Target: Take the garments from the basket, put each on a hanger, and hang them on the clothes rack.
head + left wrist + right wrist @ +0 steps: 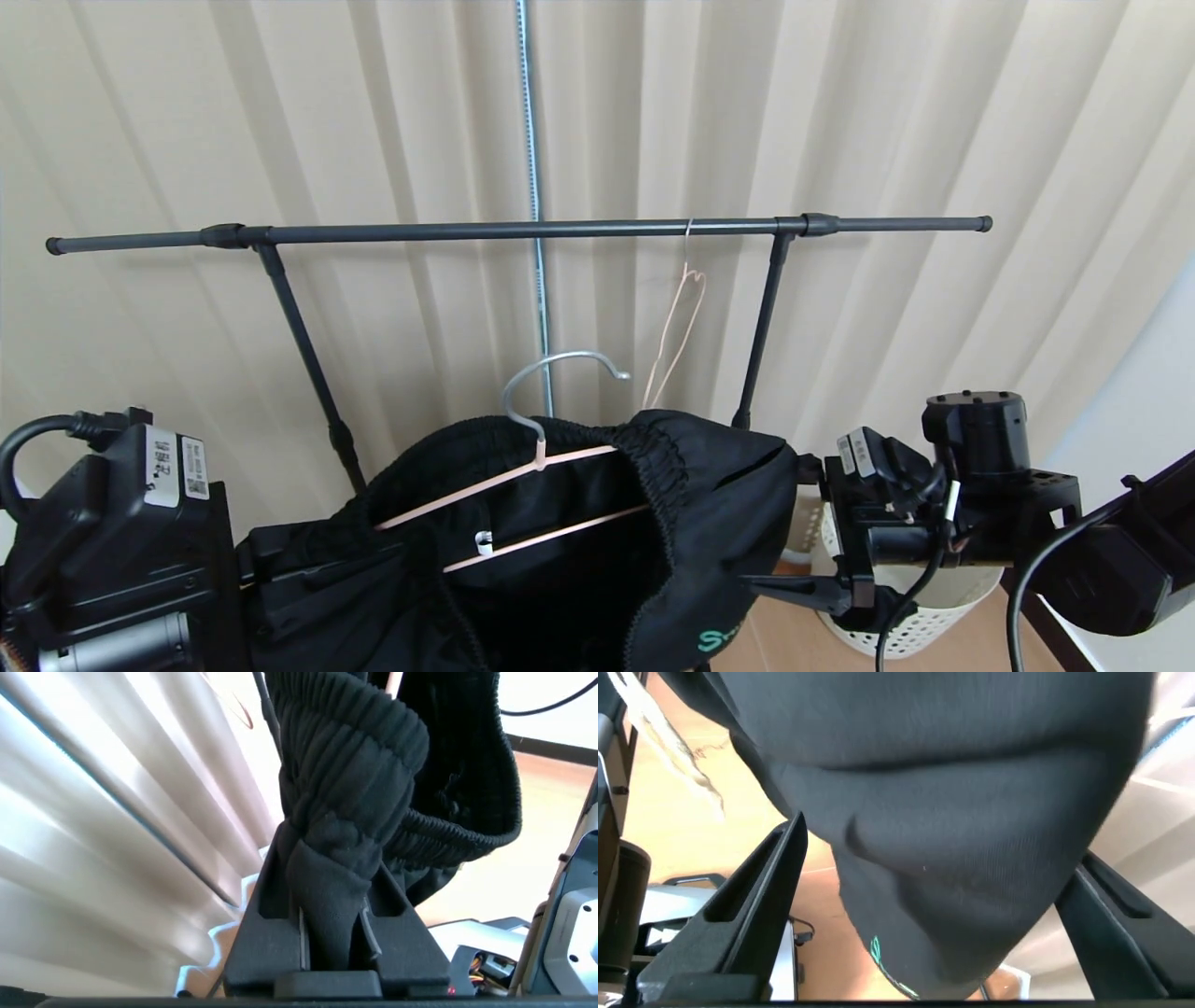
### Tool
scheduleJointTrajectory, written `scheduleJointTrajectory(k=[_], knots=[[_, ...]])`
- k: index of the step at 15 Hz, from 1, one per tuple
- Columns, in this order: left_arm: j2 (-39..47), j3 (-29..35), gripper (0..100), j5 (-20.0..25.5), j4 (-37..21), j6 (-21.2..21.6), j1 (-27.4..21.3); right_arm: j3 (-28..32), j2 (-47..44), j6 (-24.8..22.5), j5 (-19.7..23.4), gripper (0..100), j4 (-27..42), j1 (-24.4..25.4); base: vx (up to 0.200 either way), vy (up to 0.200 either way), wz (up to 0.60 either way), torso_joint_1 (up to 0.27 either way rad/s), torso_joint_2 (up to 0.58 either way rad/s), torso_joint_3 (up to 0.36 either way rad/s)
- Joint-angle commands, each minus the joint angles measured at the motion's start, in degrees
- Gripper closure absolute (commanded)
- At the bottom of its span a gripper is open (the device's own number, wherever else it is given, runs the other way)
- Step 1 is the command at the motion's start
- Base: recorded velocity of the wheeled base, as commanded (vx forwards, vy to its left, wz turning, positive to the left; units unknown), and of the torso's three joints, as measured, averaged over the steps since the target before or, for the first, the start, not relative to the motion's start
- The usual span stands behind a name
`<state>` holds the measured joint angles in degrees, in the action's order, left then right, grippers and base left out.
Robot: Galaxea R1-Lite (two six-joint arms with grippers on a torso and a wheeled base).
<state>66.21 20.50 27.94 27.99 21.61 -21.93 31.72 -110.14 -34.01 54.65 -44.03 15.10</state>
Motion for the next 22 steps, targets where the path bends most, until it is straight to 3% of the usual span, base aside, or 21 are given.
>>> scheduleJointTrajectory(k=[1,2,22], knots=[[-0.11,-0.03,100,0.01,0.05,-0.70,0.05,0.45,-0.86,0.09,-0.16,0,0.00,-0.07,0.000,0.000,0.00,0.000,0.00,0.000],[-0.11,-0.03,100,-0.08,0.05,-1.05,-0.04,0.45,-0.86,0.09,-0.33,100,-0.09,-0.07,0.000,0.000,0.00,0.000,0.00,0.000],[-3.28,-1.17,100,0.01,0.22,-3.51,3.74,4.84,-5.35,0.17,-0.42,100,0.09,-7.11,0.000,0.000,0.00,0.000,0.00,0.000]])
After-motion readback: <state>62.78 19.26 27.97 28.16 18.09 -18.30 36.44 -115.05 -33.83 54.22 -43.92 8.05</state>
